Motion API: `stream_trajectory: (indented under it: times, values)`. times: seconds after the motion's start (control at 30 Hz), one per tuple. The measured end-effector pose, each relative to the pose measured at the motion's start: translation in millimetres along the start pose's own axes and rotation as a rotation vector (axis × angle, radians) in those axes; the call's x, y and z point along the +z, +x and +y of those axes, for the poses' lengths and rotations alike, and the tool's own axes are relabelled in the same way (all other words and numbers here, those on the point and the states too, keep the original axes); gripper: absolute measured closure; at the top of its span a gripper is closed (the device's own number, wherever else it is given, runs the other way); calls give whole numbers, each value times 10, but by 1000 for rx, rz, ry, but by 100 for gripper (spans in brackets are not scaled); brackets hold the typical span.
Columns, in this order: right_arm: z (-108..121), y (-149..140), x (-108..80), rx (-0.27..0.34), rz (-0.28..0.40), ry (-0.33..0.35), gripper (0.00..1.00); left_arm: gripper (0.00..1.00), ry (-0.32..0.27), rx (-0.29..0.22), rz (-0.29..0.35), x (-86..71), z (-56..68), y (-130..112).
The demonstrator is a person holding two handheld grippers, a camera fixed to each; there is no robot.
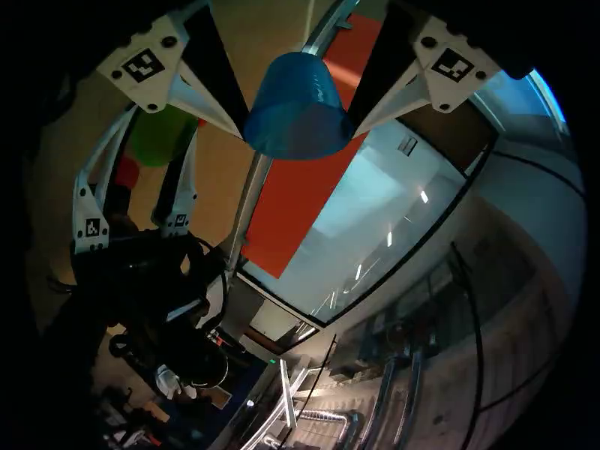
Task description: Pour water
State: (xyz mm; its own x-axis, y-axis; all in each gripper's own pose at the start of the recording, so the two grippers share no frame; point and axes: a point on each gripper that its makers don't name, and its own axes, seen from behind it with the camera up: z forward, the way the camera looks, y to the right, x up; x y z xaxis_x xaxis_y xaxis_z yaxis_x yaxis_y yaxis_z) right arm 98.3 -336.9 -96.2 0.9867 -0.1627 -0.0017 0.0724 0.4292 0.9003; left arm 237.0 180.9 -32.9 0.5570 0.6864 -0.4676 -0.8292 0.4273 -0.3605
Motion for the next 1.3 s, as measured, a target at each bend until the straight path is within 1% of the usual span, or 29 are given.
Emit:
stream_trajectory:
  times: [0.2, 0.6, 1.1, 1.3]
  values:
    - [16, 23, 2, 0, 2, 0, 8, 12, 5, 30, 1, -12, -23, 23]
    - [26, 41, 8, 1, 6, 0, 8, 12, 9, 89, 3, -1, -17, 77]
    - [44, 68, -9, -3, 14, -2, 8, 12, 11, 130, 10, 13, 2, 110]
    - [35, 75, -18, -7, 16, 0, 8, 12, 15, 158, 9, 0, -2, 128]
